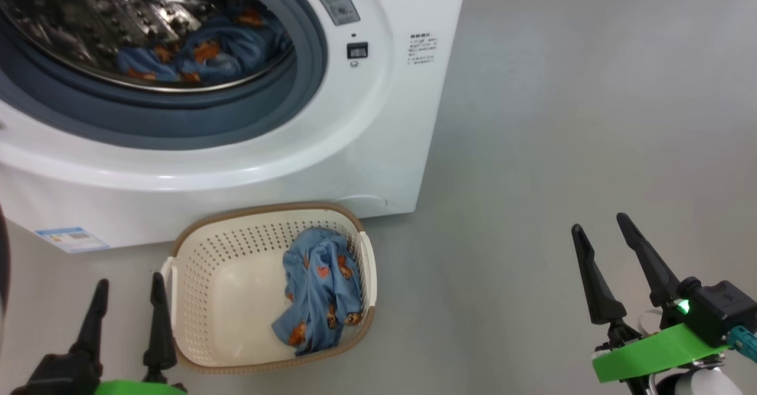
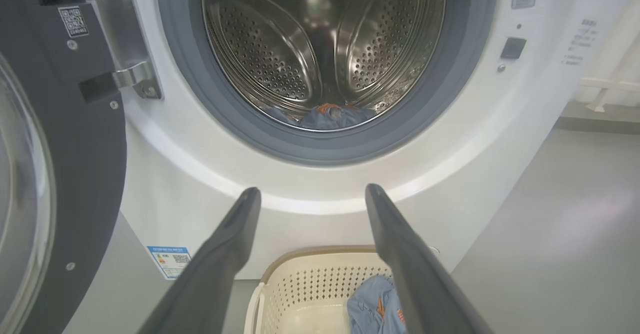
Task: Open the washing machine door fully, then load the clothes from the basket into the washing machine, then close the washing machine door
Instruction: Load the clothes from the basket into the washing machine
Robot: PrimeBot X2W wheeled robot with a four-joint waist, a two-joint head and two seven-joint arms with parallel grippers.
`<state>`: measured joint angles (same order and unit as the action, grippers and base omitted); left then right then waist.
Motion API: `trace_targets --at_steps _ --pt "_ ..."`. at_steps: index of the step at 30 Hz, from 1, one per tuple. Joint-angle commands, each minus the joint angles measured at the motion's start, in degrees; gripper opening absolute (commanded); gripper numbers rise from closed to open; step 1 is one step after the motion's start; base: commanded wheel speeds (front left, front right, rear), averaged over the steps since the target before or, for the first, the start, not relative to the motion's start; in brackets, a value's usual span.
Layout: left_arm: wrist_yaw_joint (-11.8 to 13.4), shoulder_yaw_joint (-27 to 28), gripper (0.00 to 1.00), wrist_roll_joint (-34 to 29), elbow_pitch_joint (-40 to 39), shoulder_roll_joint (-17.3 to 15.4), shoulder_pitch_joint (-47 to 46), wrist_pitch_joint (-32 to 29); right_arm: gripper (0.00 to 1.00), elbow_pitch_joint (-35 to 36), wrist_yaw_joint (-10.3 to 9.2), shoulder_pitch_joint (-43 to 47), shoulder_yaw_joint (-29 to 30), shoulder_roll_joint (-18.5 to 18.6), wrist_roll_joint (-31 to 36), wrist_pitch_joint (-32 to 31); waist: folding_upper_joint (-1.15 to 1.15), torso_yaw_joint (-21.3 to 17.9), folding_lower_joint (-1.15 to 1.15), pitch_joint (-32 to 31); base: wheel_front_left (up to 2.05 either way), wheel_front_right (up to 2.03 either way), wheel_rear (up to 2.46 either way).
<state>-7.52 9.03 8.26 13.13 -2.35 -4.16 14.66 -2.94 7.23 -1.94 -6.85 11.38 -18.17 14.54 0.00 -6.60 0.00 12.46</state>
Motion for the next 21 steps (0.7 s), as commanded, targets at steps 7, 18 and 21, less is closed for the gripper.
trace_targets --at_steps 7,18,21 --pt "0.05 -1.99 1.0 1.7 7.7 -2.28 -5.81 0.34 1.0 2.27 0.25 -3.78 -1.36 -0.07 0.33 0.46 0.0 -1.82 0.0 5.09 0.0 0.0 0.0" --pt "0.04 -8.37 1.0 5.34 21.34 -6.33 -15.31 0.34 1.0 3.1 0.25 -7.76 -2.6 -1.74 0.82 0.46 0.0 -4.53 0.0 12.08 0.0 0.0 0.0" --pt "0.04 -10.32 1.0 6.13 24.64 -7.12 -17.64 0.34 1.0 3.2 0.25 -8.73 -2.92 -2.08 1.03 0.46 0.0 -5.06 0.0 13.66 0.0 0.0 0.0"
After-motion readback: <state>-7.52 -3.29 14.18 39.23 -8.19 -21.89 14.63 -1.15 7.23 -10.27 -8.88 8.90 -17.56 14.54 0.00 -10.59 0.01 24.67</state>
